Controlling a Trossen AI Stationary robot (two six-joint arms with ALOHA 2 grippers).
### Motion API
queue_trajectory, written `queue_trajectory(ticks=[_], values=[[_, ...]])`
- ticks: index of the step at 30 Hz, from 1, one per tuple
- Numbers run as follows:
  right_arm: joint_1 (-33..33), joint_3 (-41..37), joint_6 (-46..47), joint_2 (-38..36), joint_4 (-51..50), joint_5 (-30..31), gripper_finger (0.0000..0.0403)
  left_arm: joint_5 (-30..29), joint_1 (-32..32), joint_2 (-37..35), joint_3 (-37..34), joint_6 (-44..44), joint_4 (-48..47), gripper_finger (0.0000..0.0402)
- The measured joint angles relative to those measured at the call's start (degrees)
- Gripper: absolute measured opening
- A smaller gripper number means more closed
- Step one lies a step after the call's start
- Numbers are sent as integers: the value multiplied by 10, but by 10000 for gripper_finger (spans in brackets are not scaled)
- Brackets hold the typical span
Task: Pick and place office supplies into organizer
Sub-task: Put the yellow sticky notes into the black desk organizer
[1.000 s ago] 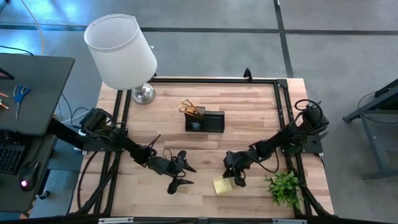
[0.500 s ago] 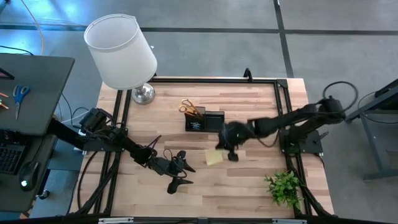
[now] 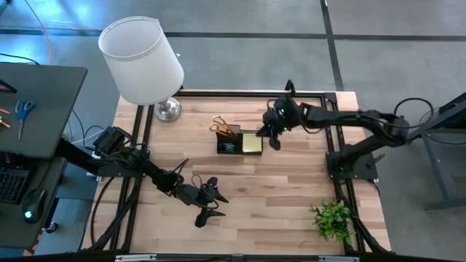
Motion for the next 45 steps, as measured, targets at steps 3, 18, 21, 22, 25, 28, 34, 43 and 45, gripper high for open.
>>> queue_trajectory(ticks=[3, 18, 21, 22, 25, 28, 34, 43, 45], values=[[-31, 0, -1, 32, 11, -29, 3, 0, 0, 0, 0, 0, 0, 232], [-49, 0, -12, 106, 59, -39, 4, 0, 0, 0, 0, -1, -1, 232], [-47, 0, -12, 106, 58, -18, 9, 0, 0, 0, 0, -2, -1, 232], [-46, 0, -12, 106, 58, -14, 10, 0, 0, 0, 0, -2, -1, 232], [-39, 0, -12, 106, 58, 1, 10, 0, 0, 0, 0, -2, -1, 232], [-29, 0, -14, 106, 55, 15, 8, 0, 0, 0, 0, -2, -1, 232], [-12, 0, -16, 106, 46, 31, 11, 0, 0, 0, 0, -2, -1, 232], [1, 0, -16, 106, 39, 76, 11, 0, 0, 0, 0, -2, -2, 232], [1, 0, -14, 106, 39, 76, 12, 0, 0, 0, 0, -2, -2, 232]])
